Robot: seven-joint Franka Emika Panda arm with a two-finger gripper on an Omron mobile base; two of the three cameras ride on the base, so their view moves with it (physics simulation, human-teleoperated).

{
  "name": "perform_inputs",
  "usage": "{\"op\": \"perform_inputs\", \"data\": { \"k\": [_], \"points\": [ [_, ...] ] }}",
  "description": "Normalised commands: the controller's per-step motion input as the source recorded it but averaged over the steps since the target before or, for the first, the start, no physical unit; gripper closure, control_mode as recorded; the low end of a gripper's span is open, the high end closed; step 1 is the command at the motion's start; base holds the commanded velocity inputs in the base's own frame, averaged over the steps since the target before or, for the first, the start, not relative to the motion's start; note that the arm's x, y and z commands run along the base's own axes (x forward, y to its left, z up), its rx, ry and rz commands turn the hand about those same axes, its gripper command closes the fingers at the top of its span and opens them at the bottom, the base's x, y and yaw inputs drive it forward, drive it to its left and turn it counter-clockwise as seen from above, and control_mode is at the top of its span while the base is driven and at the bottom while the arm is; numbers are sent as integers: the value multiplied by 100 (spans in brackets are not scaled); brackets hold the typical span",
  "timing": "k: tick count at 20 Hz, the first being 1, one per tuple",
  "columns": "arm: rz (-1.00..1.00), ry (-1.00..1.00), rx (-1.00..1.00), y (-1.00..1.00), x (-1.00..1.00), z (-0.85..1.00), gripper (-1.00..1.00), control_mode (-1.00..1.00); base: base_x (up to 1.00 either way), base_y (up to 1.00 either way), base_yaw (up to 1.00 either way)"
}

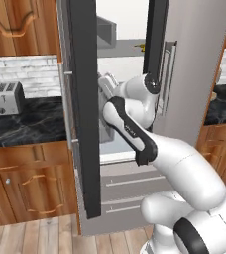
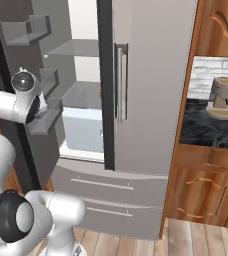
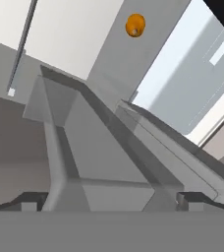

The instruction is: Retrieve the banana and orange from the fridge and place them into the bowl on the dining table.

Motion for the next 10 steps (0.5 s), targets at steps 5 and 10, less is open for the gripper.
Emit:
{"op": "perform_inputs", "data": {
  "k": [5,10],
  "points": [
    [0,-11,-9,88,-46,-12,-100,-100,0,0,0],
    [-4,-39,0,2,-84,60,-100,-100,0,0,0]
  ]
}}
